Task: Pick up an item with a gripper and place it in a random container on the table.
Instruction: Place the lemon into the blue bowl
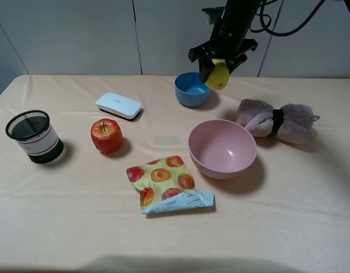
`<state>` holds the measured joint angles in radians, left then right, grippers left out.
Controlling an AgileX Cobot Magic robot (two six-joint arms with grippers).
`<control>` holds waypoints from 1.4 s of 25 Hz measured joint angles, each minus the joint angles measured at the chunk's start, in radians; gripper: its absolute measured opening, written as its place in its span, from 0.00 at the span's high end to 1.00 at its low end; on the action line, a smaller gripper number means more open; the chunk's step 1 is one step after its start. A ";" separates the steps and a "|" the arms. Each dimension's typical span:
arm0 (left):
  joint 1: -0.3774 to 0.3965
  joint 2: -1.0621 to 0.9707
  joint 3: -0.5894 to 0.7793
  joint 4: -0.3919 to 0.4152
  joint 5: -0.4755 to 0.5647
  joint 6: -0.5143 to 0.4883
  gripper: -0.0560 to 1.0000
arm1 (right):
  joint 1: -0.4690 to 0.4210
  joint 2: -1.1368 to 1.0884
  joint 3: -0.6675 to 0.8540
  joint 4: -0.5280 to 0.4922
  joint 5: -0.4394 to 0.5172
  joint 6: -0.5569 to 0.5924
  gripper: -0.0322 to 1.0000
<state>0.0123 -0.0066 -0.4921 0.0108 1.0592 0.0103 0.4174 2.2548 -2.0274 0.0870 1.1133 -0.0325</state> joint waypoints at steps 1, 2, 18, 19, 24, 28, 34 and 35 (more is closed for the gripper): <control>0.000 0.000 0.000 0.000 0.000 0.000 0.00 | 0.000 0.000 0.000 0.001 -0.024 0.000 0.53; 0.000 0.000 0.000 0.000 0.000 0.000 0.00 | 0.000 0.000 0.000 0.002 -0.044 0.000 0.53; 0.000 0.000 0.000 0.000 0.000 0.000 0.00 | 0.000 0.076 0.000 0.029 -0.346 0.000 0.53; 0.000 0.000 0.000 0.000 0.000 0.000 0.00 | 0.000 0.082 0.000 0.029 -0.357 0.000 0.53; 0.000 0.000 0.000 0.000 0.000 0.000 0.00 | 0.000 0.112 0.000 0.029 -0.424 0.000 0.53; 0.000 0.000 0.000 0.000 0.000 0.000 0.00 | 0.000 0.137 0.000 0.029 -0.458 0.000 0.53; 0.000 0.000 0.000 0.000 0.000 0.000 0.00 | 0.000 0.151 0.000 0.029 -0.469 0.000 0.53; 0.000 0.000 0.000 0.000 0.000 0.000 0.00 | 0.000 0.152 0.000 0.029 -0.469 0.000 0.53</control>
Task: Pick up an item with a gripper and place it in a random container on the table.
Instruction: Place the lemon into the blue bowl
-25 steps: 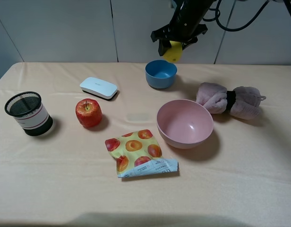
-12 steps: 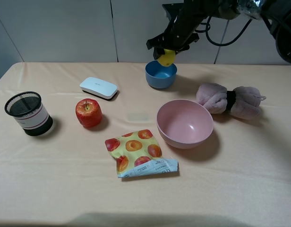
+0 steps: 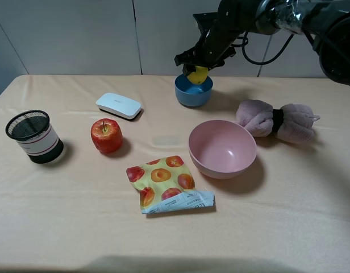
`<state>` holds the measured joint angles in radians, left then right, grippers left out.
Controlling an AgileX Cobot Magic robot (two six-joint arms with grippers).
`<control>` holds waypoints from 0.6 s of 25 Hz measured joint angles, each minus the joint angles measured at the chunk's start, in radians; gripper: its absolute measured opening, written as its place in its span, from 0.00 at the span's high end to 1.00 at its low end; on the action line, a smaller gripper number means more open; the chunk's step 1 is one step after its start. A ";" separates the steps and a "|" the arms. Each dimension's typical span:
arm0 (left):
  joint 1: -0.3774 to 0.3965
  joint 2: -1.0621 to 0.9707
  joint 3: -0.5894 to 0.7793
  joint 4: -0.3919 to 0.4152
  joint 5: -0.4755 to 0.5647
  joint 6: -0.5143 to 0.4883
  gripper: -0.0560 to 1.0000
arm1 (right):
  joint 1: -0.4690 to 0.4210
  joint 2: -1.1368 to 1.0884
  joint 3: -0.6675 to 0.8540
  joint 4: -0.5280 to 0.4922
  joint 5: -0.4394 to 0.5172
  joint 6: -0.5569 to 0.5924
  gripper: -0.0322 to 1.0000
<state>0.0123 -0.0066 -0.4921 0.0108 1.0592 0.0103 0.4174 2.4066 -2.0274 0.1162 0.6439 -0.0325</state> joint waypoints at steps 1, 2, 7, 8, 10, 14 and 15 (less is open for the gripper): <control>0.000 0.000 0.000 0.000 0.000 0.000 0.00 | 0.000 0.001 0.000 0.000 0.001 0.000 0.53; 0.000 0.000 0.000 0.000 0.000 0.000 0.00 | 0.000 0.003 0.000 0.000 0.003 0.000 0.53; 0.000 0.000 0.000 0.000 0.000 0.000 0.00 | 0.000 0.008 0.000 0.000 0.020 0.000 0.53; 0.000 0.000 0.000 0.000 0.000 0.000 0.00 | 0.000 0.008 0.000 0.000 0.021 0.000 0.53; 0.000 0.000 0.000 0.000 0.000 0.000 0.00 | 0.000 0.008 0.000 0.000 0.021 0.000 0.49; 0.000 0.000 0.000 0.000 0.000 0.000 0.00 | 0.000 0.008 0.000 0.001 0.021 0.000 0.33; 0.000 0.000 0.000 0.000 0.000 0.000 0.00 | 0.000 0.008 0.000 0.001 0.021 -0.001 0.32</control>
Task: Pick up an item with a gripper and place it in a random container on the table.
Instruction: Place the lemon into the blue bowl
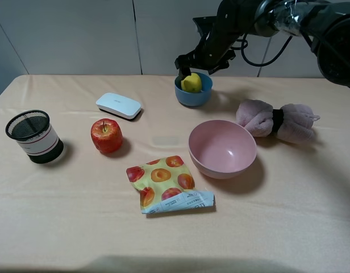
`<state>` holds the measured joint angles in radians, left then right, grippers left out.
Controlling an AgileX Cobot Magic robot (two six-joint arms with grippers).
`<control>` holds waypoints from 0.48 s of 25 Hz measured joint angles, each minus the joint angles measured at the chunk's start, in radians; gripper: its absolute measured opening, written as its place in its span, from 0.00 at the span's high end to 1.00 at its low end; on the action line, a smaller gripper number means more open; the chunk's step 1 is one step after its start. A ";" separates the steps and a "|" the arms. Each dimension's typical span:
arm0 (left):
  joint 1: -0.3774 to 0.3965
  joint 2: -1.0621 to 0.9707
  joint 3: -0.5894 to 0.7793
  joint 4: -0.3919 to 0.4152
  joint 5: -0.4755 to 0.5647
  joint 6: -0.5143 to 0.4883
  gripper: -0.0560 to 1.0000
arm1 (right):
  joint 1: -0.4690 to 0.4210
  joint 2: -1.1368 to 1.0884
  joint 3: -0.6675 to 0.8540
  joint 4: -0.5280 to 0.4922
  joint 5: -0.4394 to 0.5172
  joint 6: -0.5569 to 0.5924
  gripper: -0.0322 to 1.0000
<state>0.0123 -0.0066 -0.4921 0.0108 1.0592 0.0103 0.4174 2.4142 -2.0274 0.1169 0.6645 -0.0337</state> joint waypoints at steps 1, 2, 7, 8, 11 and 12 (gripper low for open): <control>0.000 0.000 0.000 0.000 0.000 0.000 0.00 | 0.000 0.000 0.000 0.000 0.000 -0.003 0.31; 0.000 0.000 0.000 0.000 0.000 0.000 0.00 | 0.000 0.000 0.000 0.000 0.000 -0.006 0.31; 0.000 0.000 0.000 0.000 0.000 0.000 0.00 | 0.000 0.000 0.000 0.000 0.003 -0.012 0.30; 0.000 0.000 0.000 0.000 0.000 0.000 0.00 | 0.000 0.000 0.000 0.000 0.004 -0.012 0.30; 0.000 0.000 0.000 0.000 0.000 0.000 0.00 | 0.000 -0.002 0.000 0.000 0.007 -0.017 0.30; 0.000 0.000 0.000 0.000 0.000 0.000 0.00 | 0.000 -0.005 0.000 0.000 0.009 -0.020 0.30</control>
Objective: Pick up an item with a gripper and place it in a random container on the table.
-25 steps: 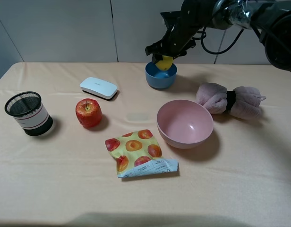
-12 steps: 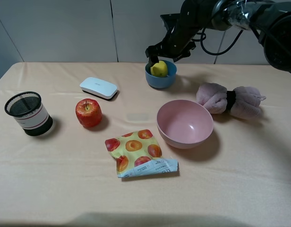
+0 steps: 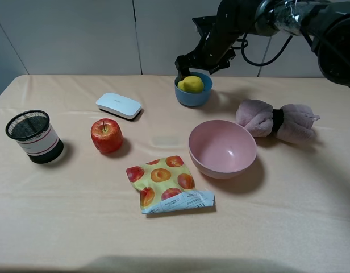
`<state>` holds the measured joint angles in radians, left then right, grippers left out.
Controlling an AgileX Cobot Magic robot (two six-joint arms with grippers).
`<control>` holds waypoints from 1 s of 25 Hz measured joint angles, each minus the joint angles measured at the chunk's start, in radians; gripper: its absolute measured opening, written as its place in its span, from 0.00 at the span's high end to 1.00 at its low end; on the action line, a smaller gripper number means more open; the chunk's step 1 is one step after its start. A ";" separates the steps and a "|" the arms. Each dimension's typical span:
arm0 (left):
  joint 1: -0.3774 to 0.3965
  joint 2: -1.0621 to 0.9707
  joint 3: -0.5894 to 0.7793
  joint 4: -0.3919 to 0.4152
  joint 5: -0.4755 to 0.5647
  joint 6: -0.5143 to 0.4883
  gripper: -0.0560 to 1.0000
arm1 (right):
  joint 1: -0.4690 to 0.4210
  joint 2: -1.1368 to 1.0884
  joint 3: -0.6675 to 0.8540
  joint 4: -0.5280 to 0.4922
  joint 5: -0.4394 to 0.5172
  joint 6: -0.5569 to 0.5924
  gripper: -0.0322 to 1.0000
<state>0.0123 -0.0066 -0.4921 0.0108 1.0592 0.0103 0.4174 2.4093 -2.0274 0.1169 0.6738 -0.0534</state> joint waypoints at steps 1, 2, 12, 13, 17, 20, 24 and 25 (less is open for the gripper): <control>0.000 0.000 0.000 0.000 0.000 0.000 0.00 | 0.000 -0.005 0.000 0.000 0.004 -0.003 0.30; 0.000 0.000 0.000 0.000 0.000 0.000 0.00 | 0.000 -0.008 0.000 0.000 0.012 -0.004 0.30; 0.000 0.000 0.000 0.000 0.000 0.000 0.00 | 0.000 -0.110 0.000 0.000 0.212 -0.037 0.30; 0.000 0.000 0.000 0.000 0.000 0.000 0.00 | 0.000 -0.122 0.000 0.000 0.240 -0.040 0.30; 0.000 0.000 0.000 0.000 0.000 0.000 0.00 | 0.000 -0.163 0.000 0.001 0.346 -0.060 0.30; 0.000 0.000 0.000 0.000 0.000 0.000 0.00 | 0.000 -0.192 0.000 0.002 0.423 -0.068 0.30; 0.000 0.000 0.000 0.000 0.000 0.000 0.00 | 0.000 -0.226 0.000 0.003 0.521 -0.071 0.30; 0.000 0.000 0.000 0.000 0.000 0.000 0.00 | 0.000 -0.235 0.000 0.003 0.531 -0.074 0.30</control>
<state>0.0123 -0.0066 -0.4921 0.0108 1.0592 0.0103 0.4174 2.1741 -2.0274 0.1202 1.2053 -0.1278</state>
